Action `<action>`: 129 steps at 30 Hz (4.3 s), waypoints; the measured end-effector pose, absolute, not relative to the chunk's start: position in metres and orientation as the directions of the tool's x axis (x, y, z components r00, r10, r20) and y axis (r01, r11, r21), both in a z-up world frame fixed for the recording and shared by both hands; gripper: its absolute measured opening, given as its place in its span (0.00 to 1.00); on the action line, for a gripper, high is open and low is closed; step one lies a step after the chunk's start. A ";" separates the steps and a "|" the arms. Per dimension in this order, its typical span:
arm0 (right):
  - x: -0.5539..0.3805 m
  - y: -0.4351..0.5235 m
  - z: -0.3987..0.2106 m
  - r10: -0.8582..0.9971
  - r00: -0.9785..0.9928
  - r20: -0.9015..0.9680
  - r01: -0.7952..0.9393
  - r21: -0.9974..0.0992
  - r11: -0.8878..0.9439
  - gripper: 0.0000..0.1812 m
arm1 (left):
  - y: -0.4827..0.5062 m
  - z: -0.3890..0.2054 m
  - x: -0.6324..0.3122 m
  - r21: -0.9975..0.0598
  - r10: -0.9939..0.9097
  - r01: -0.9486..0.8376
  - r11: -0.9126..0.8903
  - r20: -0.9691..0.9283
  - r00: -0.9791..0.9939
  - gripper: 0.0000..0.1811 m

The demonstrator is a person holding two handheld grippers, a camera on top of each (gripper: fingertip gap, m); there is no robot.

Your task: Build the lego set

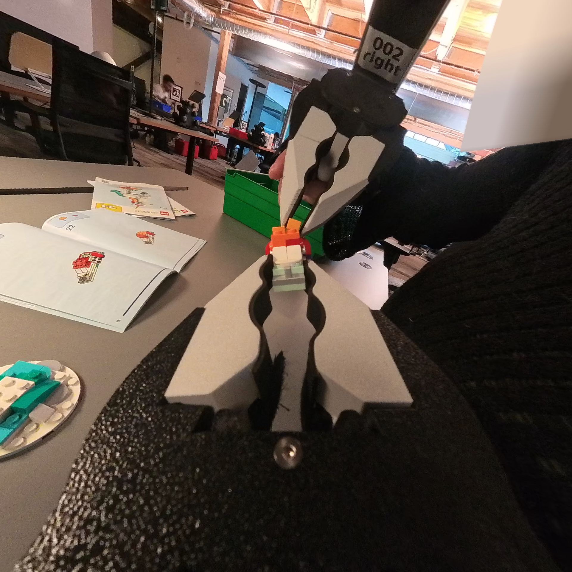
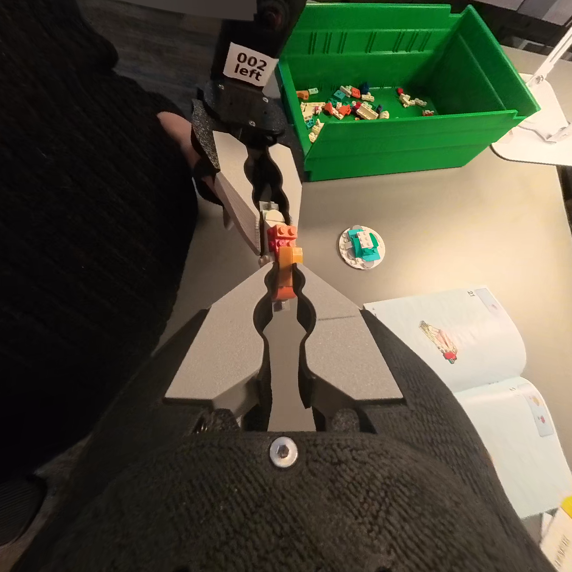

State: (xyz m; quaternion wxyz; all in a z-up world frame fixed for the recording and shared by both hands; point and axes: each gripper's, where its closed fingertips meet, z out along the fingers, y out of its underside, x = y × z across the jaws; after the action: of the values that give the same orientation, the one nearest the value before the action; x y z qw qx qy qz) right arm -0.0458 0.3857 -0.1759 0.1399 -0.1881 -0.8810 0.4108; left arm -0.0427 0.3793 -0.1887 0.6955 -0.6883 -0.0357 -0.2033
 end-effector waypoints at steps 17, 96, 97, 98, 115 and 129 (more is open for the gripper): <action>-0.045 0.385 -0.174 0.454 -0.882 0.122 0.200 -0.777 0.597 0.06 | 0.379 -0.188 -0.041 -0.938 -0.251 0.346 -0.029 0.342 0.906 0.08; -0.073 0.407 -0.188 0.306 -0.386 0.870 -0.199 -0.402 0.894 0.15 | 0.401 -0.188 -0.054 -0.817 -0.250 0.572 -0.070 0.570 0.783 0.08; -0.073 0.407 -0.189 0.307 -0.387 0.869 -0.196 -0.403 0.894 0.15 | 0.402 -0.189 -0.053 -0.819 -0.247 0.569 -0.073 0.568 0.785 0.08; -0.073 0.408 -0.191 0.315 -0.400 0.860 -0.187 -0.413 0.891 0.16 | 0.402 -0.190 -0.053 -0.818 -0.243 0.570 -0.077 0.570 0.785 0.08; -0.066 0.414 -0.192 0.358 -0.415 0.836 -0.203 -0.469 0.860 0.13 | 0.403 -0.196 -0.059 -0.789 -0.240 0.609 -0.084 0.609 0.756 0.08; -0.017 0.423 -0.216 0.544 -0.830 -0.119 0.312 -0.909 0.277 0.21 | 0.421 -0.199 -0.019 -0.926 -0.465 0.351 -0.141 0.375 0.802 0.08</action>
State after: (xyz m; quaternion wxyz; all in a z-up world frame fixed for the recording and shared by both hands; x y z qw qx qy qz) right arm -0.0174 0.4228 -0.2161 0.1082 -0.2703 -0.7916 0.5372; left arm -0.0188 0.4211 -0.1985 0.6542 -0.6878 0.0413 -0.3119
